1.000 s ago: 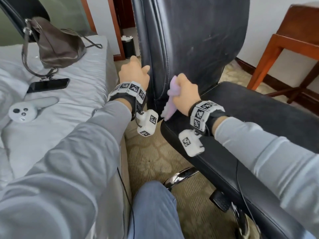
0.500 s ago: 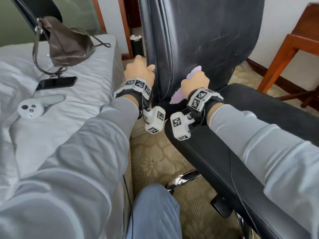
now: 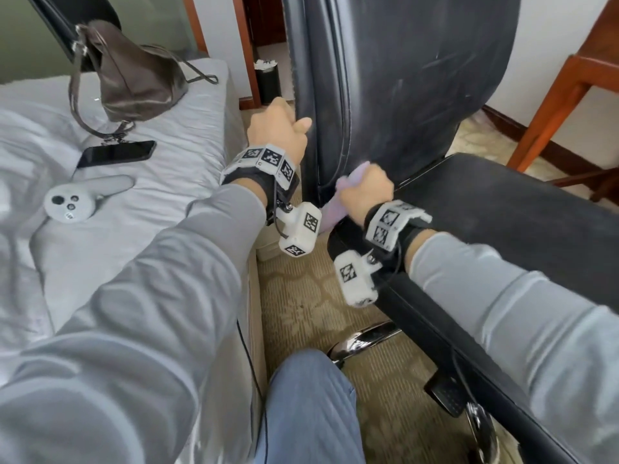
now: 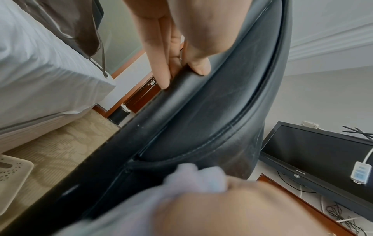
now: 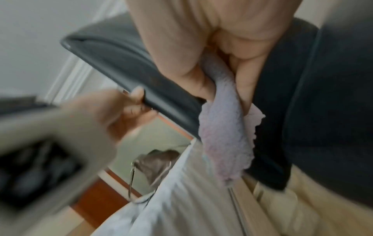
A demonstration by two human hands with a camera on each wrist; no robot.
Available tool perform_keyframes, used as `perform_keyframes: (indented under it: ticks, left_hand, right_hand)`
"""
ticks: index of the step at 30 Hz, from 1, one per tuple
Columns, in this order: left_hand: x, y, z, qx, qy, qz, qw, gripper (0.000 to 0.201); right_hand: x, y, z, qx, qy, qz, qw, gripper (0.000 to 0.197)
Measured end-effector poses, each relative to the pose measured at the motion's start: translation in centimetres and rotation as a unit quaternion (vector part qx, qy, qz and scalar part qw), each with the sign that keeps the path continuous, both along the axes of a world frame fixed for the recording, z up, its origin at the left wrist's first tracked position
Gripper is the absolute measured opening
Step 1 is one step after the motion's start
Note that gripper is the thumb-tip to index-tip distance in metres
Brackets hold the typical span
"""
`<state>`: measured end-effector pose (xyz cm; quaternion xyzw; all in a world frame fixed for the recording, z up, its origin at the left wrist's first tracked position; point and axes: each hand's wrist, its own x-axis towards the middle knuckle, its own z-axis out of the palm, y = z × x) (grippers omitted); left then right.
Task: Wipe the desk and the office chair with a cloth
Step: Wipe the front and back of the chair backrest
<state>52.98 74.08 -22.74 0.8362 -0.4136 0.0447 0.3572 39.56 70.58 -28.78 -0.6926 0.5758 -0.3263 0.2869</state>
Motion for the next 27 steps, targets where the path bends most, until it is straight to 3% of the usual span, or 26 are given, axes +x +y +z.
perform_keyframes:
  ticks: [3, 6, 10, 13, 15, 17, 19, 21, 24, 27]
  left_hand:
    - [0.0, 0.1, -0.1, 0.001, -0.004, -0.004, 1.000, 0.027]
    - [-0.1, 0.1, -0.1, -0.001, 0.001, -0.002, 1.000, 0.025]
    - [-0.1, -0.1, 0.0, -0.001, 0.008, -0.008, 1.000, 0.026]
    - [-0.4, -0.1, -0.2, -0.002, 0.004, -0.009, 1.000, 0.026]
    - [-0.5, 0.0, -0.3, -0.003, 0.008, -0.008, 1.000, 0.024]
    - [-0.5, 0.3, -0.3, -0.004, 0.013, -0.003, 1.000, 0.024]
    - [-0.5, 0.6, -0.2, -0.001, 0.018, 0.000, 1.000, 0.026]
    - [-0.7, 0.8, -0.1, 0.003, 0.017, 0.001, 1.000, 0.027]
    - [-1.0, 0.8, -0.2, 0.000, 0.010, 0.000, 1.000, 0.025]
    - [-1.1, 0.8, 0.0, -0.001, 0.012, 0.003, 1.000, 0.025]
  right_hand:
    - [1.7, 1.3, -1.6, 0.082, -0.067, 0.055, 0.993, 0.016]
    - [0.5, 0.2, 0.2, 0.100, -0.097, 0.035, 0.990, 0.018]
    - [-3.7, -1.9, 4.2, -0.027, -0.112, 0.015, 0.993, 0.020]
    - [-5.3, -4.2, 9.8, -0.138, -0.155, 0.018, 0.978, 0.008]
    - [-4.4, -5.3, 13.2, -0.198, -0.152, 0.057, 0.967, 0.018]
    - [-2.6, -6.3, 14.2, -0.208, -0.157, 0.054, 0.964, 0.026]
    - [-1.6, -7.2, 12.4, -0.192, -0.144, 0.018, 0.971, 0.025]
    - [-2.0, -7.7, 8.7, -0.130, -0.102, -0.013, 0.986, 0.008]
    - [-3.9, -7.5, 3.5, -0.008, -0.027, -0.011, 1.000, 0.026]
    - [-4.3, -7.4, 4.2, -0.042, -0.047, 0.003, 0.998, 0.020]
